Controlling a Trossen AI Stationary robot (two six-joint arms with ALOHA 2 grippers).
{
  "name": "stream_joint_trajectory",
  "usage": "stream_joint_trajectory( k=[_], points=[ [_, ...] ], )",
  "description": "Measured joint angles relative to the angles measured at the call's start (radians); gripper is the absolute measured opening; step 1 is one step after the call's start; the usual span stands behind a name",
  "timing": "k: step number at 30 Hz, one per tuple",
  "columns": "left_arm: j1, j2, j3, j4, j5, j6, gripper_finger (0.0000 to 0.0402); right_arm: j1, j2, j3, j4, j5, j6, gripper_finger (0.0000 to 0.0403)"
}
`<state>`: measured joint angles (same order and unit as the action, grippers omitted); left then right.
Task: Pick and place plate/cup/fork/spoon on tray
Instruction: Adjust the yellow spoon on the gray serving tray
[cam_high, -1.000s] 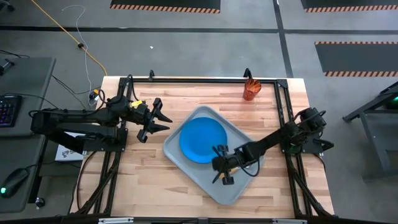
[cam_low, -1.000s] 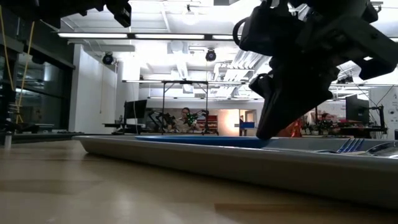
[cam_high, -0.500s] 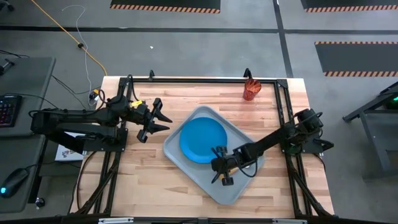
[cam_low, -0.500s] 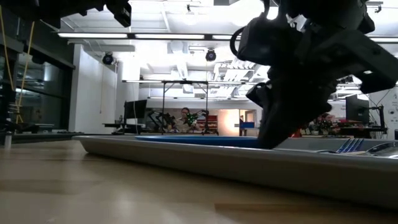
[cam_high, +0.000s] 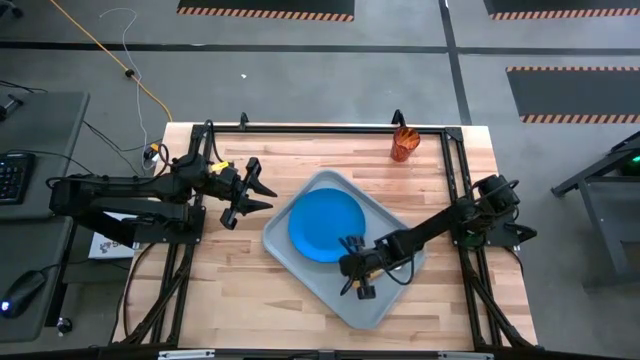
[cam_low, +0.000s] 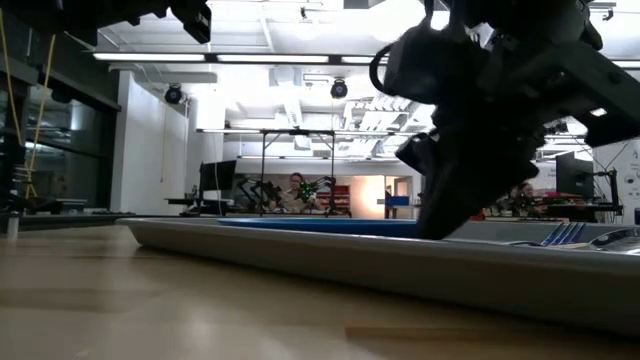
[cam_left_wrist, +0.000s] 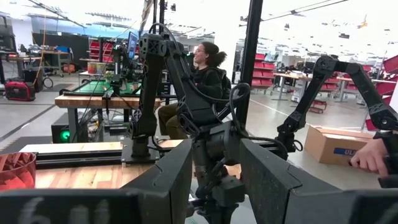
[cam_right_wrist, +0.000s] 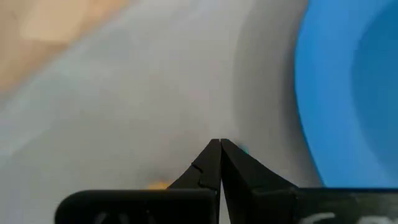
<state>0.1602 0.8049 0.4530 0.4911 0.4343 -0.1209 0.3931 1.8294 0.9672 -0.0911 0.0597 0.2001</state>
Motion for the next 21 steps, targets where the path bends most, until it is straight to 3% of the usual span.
stream_joint_trajectory(
  k=[11,21],
  points=[
    [0.000,0.000,0.000,0.000,0.000,0.000,0.0124,-0.002,0.025,0.000,0.009,0.050,0.006,0.0000],
    [0.000,0.000,0.000,0.000,0.000,0.001,0.0124,-0.001,0.038,0.002,0.029,0.015,0.001,0.0000]
  ],
)
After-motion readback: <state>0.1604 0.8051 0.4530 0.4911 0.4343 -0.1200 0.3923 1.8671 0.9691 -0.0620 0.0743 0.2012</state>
